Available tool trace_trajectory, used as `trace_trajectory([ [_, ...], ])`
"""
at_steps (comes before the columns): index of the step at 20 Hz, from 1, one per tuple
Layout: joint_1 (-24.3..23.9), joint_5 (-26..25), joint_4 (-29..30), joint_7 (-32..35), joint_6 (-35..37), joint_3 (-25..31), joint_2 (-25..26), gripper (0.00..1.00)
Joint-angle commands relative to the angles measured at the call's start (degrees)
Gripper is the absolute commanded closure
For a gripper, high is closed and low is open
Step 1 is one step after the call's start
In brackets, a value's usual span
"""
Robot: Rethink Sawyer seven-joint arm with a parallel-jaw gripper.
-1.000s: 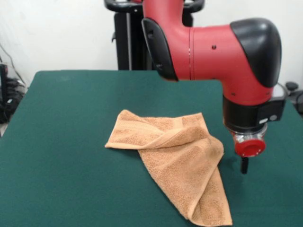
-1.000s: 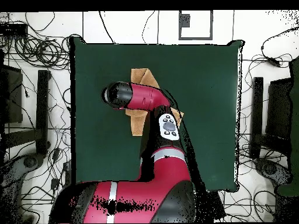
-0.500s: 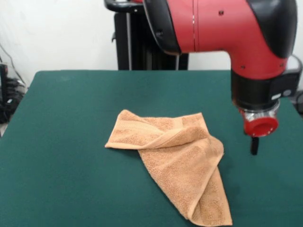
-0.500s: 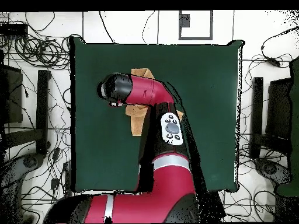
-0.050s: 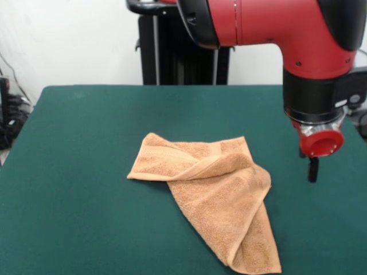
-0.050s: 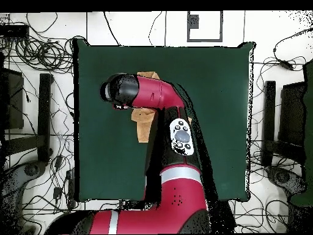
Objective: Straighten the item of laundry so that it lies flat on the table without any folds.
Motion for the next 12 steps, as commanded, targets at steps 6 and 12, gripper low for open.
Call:
trace_trajectory([
  [6,2.83,1.43,7.36,5.26,1.61,0.58,2.34,0.00],
  [12,4.00,1.63,9.77,6.44,2.23,-0.36,1.26,0.00],
])
